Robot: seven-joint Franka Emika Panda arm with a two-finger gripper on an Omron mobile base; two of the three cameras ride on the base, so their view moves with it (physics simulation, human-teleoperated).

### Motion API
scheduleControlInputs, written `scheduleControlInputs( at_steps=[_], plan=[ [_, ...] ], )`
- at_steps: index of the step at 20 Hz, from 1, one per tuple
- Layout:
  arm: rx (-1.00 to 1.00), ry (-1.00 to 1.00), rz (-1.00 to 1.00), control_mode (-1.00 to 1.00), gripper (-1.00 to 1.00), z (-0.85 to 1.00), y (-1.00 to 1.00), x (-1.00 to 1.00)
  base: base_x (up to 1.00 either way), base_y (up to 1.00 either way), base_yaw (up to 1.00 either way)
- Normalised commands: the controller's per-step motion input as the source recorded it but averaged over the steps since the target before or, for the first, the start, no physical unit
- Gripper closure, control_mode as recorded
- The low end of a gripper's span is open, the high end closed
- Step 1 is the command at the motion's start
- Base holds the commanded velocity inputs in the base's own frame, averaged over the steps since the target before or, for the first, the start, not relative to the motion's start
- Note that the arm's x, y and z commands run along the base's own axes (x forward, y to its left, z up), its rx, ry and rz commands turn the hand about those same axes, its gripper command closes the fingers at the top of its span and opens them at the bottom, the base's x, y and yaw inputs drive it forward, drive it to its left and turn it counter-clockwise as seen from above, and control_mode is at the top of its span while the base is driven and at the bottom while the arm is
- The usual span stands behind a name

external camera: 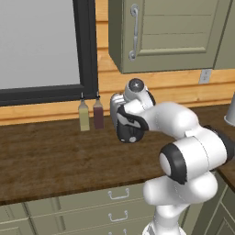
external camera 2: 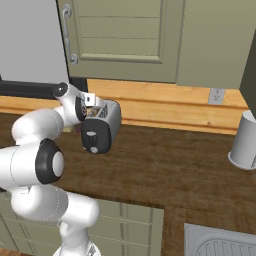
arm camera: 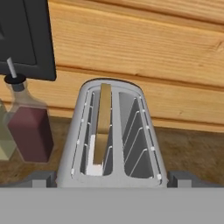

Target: Start the toaster. Once the lever pops up, take the bread to the plate on the dining counter.

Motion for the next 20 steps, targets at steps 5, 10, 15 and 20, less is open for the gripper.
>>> scheduleControlInputs(
  at_steps=[5,10,15,20],
  plan=[
    [0.0,0.0,0.0,-1.0,-1.0,0.0,0.0,0.15,0.0,0.0,0.0],
    [0.0,0.0,0.0,-1.0,-1.0,-0.01,0.02,0.07,0.0,0.0,0.0],
    [0.0,0.0,0.0,-1.0,-1.0,-0.04,0.03,0.01,0.0,0.0,0.0],
    [0.0,0.0,0.0,-1.0,-1.0,-0.05,0.0,0.03,0.0,0.0,0.0]
  ],
)
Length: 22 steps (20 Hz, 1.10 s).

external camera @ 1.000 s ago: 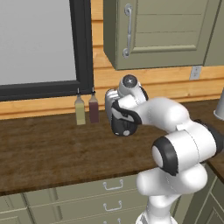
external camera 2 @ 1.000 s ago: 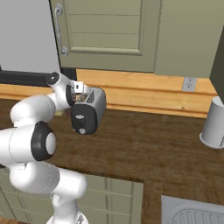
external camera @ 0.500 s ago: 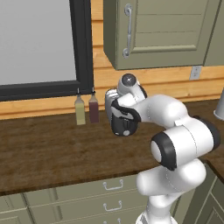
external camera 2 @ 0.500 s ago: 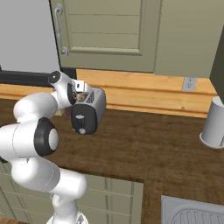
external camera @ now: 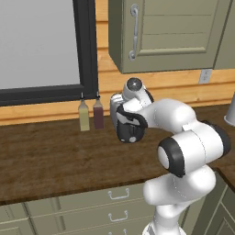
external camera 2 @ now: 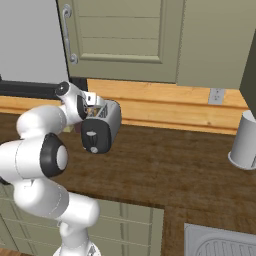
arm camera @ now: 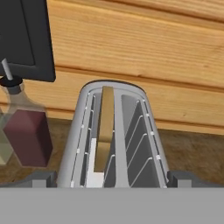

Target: Start the toaster. Once the lever pops up, take the bread to the plate on the dining counter.

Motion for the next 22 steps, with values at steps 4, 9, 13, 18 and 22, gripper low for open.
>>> scheduleControlInputs(
  at_steps=[4,9,13,18,22],
  plan=[
    [0.0,0.0,0.0,-1.0,-1.0,-0.08,0.0,0.06,0.0,0.0,0.0],
    [0.0,0.0,0.0,-1.0,-1.0,-0.09,0.0,0.09,0.0,0.0,0.0],
    [0.0,-0.01,0.0,-1.0,-1.0,-0.06,0.0,0.16,0.0,0.0,0.0],
    [0.0,-0.01,0.0,-1.0,-1.0,-0.01,0.0,0.13,0.0,0.0,0.0],
    [0.0,0.0,0.0,-1.0,-1.0,-0.03,0.0,0.09,0.0,0.0,0.0]
  ],
)
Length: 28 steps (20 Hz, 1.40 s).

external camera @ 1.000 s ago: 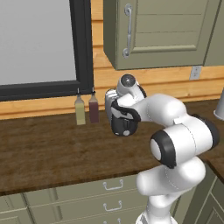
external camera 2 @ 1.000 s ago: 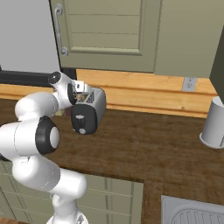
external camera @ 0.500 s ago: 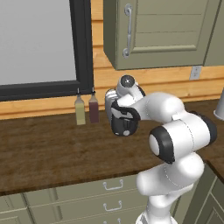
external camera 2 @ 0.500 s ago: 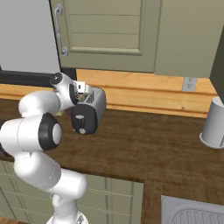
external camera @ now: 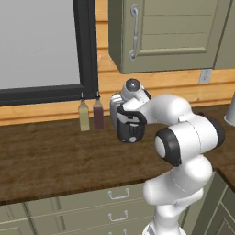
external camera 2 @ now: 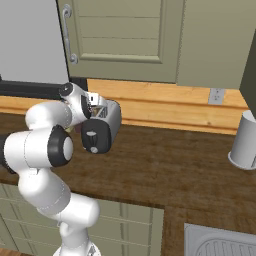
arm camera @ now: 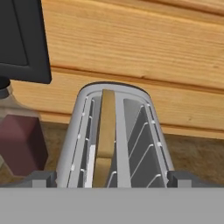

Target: Start the toaster. Once the lever pops up, take the bread to the plate on the dining counter.

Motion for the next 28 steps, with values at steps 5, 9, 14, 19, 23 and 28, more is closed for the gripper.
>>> scheduleControlInputs(
  at_steps=[5,9,14,19,23,28],
  plan=[
    [0.0,0.0,0.0,-1.0,-1.0,-0.05,0.01,0.08,0.0,0.0,0.0],
    [0.0,0.0,0.0,-1.0,-1.0,-0.07,0.03,0.08,0.0,0.0,0.0],
    [0.0,0.0,0.0,-1.0,-1.0,-0.09,0.03,0.09,0.0,0.0,0.0],
    [0.0,0.0,0.0,-1.0,-1.0,-0.1,0.01,0.08,0.0,0.0,0.0],
    [0.0,0.0,0.0,-1.0,-1.0,-0.08,0.0,0.05,0.0,0.0,0.0],
    [0.0,0.0,0.0,-1.0,-1.0,-0.06,0.0,0.08,0.0,0.0,0.0]
  ],
)
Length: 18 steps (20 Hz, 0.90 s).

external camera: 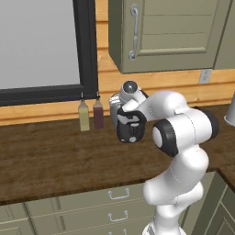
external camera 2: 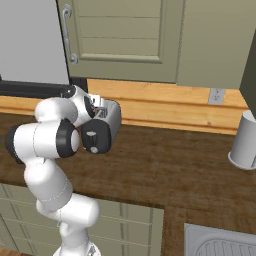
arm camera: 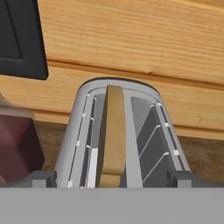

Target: Start the toaster. Once the lever pops up, take the bread to the plate on the dining counter.

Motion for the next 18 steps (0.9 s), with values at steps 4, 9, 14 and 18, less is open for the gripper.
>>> scheduleControlInputs(
  at_steps=[4,9,14,18],
  plan=[
    [0.0,-0.02,0.0,-1.0,-1.0,-0.02,0.0,0.13,0.0,0.0,0.0],
    [0.0,-0.02,0.0,-1.0,-1.0,-0.03,0.0,0.15,0.0,0.0,0.0],
    [0.0,0.0,0.0,-1.0,-1.0,-0.05,0.0,0.09,0.0,0.0,0.0],
    [0.0,0.0,0.0,-1.0,-1.0,-0.08,0.0,0.06,0.0,0.0,0.0]
  ],
)
